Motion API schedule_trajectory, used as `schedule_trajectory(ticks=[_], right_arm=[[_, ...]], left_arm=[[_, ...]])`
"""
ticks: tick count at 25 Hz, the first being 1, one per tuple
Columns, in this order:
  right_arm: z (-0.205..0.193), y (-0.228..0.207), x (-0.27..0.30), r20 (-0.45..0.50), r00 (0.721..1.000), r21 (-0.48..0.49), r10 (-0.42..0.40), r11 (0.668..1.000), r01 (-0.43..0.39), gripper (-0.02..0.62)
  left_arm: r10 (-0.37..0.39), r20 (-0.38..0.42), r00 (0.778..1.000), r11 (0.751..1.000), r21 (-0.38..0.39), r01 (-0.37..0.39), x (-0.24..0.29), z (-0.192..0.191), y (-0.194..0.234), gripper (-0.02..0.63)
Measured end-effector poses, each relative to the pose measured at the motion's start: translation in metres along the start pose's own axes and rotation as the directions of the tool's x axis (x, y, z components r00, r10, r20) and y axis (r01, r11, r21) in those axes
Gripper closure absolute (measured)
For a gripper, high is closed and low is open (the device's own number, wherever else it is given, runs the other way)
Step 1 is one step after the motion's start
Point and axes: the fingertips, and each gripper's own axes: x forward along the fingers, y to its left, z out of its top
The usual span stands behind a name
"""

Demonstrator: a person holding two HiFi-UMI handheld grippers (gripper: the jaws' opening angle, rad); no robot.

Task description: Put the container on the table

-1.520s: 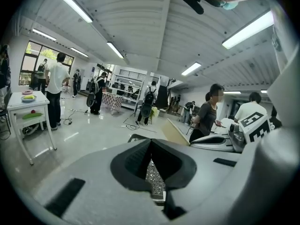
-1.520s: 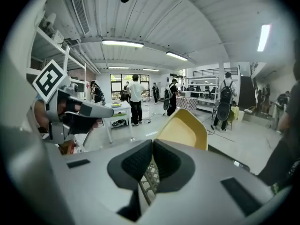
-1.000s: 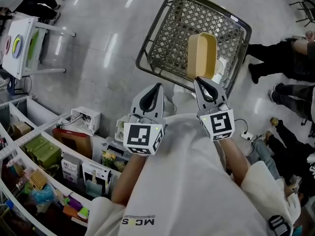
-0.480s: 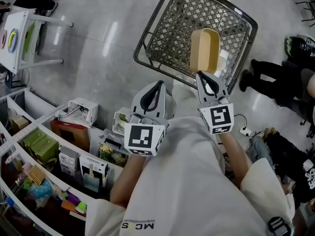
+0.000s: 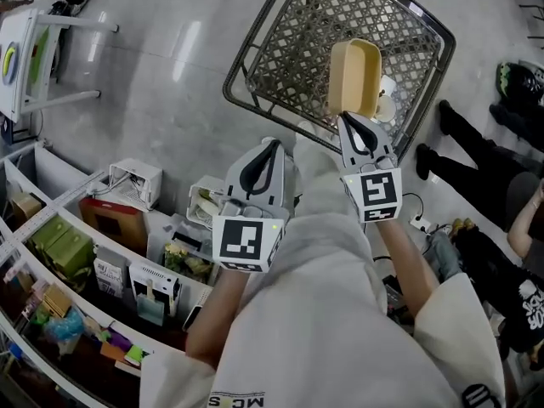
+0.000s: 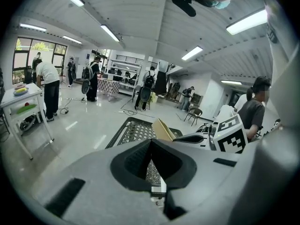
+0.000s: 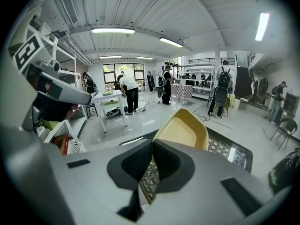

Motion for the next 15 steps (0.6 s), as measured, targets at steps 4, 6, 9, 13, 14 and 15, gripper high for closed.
schedule_trajectory(ticks=[4, 6, 9, 13, 14, 15], right_arm=[[-0.020, -0.007, 0.017, -0.027, 1.000, 0.009, 0.000, 1.000, 0.000, 0.569], [-0.034, -0.007, 0.023, -0.049, 0.999, 0.017, 0.003, 1.000, -0.002, 0.569], [-0.050, -0.008, 0.035, -0.080, 0.997, 0.021, 0.010, 1.000, -0.009, 0.569], [-0.076, -0.012, 0.054, -0.138, 0.990, 0.007, 0.006, 1.000, -0.005, 0.569], [-0.082, -0.013, 0.058, -0.152, 0.988, 0.004, 0.004, 1.000, -0.003, 0.569], [-0.088, -0.014, 0.062, -0.164, 0.986, 0.003, 0.002, 1.000, -0.002, 0.569]], left_arm=[[-0.008, 0.001, 1.000, 1.000, -0.016, 0.008, 0.014, -0.010, 0.001, 0.581], [-0.007, -0.008, 1.000, 1.000, -0.010, 0.006, 0.019, -0.016, 0.000, 0.582], [0.003, -0.012, 1.000, 1.000, -0.010, -0.003, 0.026, -0.019, 0.002, 0.581], [0.002, -0.025, 1.000, 1.000, -0.015, -0.003, 0.035, -0.026, 0.002, 0.583], [0.005, -0.030, 1.000, 1.000, -0.021, -0.006, 0.037, -0.028, 0.002, 0.581], [0.009, -0.036, 0.999, 0.999, -0.030, -0.010, 0.039, -0.030, 0.002, 0.581]])
